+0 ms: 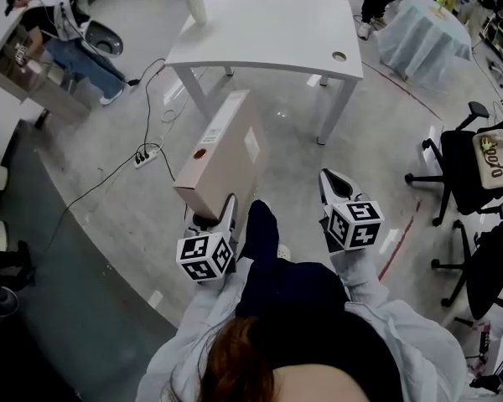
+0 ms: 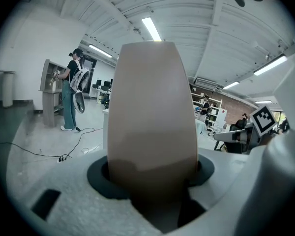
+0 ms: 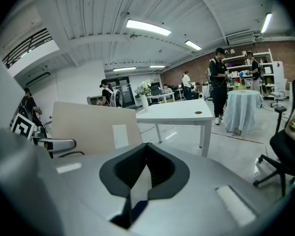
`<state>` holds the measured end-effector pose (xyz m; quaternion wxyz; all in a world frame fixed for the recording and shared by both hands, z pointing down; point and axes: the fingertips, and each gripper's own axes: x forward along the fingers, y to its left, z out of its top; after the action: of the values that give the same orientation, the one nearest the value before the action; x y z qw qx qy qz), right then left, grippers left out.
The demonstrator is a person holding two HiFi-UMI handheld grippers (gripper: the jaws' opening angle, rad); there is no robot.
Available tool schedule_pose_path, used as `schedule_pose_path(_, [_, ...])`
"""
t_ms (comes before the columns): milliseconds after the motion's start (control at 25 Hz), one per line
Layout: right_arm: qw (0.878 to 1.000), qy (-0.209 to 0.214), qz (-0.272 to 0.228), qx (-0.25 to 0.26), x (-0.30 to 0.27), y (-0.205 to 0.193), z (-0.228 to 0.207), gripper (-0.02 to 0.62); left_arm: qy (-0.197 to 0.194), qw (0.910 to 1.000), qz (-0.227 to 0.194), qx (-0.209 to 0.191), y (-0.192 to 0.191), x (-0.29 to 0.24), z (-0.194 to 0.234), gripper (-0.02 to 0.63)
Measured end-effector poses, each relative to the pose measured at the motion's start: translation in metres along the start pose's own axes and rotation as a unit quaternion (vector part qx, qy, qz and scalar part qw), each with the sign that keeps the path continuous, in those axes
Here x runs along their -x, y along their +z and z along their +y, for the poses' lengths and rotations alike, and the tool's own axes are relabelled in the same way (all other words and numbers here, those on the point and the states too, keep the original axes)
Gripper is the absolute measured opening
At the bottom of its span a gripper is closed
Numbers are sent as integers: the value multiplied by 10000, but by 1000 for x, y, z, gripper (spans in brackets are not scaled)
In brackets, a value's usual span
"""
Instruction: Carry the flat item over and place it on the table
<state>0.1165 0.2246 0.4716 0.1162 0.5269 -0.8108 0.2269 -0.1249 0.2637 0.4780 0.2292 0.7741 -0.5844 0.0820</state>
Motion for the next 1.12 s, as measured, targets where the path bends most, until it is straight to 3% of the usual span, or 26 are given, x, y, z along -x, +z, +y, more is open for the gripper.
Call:
schedule_pose_path(360, [10000, 12, 26, 33, -42, 23, -26, 9, 13, 9999, 52, 100, 15, -53, 6, 261])
schedule_pose_path(1120, [9994, -129, -323, 90, -212, 163, -77, 9, -498, 9983, -290, 94, 159, -242, 51, 261])
